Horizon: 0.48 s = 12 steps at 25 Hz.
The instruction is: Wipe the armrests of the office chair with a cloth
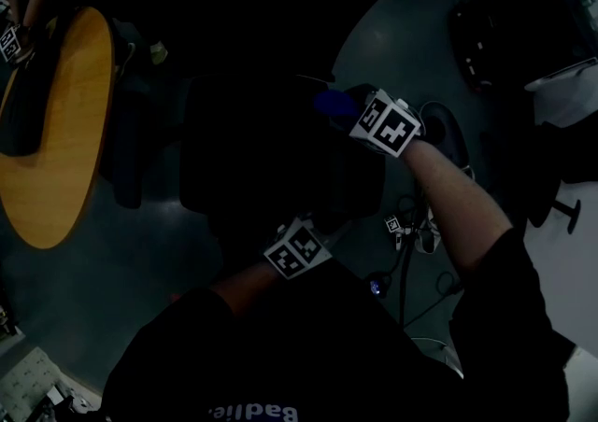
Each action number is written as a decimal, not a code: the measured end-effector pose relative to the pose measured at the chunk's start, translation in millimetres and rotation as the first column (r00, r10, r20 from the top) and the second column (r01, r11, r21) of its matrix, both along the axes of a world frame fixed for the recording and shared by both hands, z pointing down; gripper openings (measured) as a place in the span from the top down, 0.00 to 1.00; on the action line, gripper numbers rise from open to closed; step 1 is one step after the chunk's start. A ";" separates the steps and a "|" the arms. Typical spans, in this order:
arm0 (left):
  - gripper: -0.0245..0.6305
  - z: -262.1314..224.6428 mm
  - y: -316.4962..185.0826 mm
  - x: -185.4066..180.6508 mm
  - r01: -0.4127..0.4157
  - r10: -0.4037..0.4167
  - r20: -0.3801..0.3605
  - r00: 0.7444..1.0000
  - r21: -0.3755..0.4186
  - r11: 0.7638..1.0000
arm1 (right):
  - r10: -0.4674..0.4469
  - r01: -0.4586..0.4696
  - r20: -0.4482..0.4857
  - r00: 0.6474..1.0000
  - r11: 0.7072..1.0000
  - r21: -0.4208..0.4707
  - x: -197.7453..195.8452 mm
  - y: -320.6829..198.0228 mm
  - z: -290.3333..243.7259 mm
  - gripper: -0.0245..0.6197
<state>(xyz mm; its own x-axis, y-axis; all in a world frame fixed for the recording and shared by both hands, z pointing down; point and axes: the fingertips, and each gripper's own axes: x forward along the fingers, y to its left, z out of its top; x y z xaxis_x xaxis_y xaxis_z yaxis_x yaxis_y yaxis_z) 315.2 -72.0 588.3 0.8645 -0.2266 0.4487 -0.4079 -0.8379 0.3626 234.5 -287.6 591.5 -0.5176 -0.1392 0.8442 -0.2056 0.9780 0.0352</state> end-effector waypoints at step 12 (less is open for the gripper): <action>0.94 -0.5 -1.7 -1.8 0.007 -0.007 0.000 1.000 0.000 1.000 | -0.136 0.140 -0.068 0.988 0.989 0.044 -4.1 28.3 10.4 0.76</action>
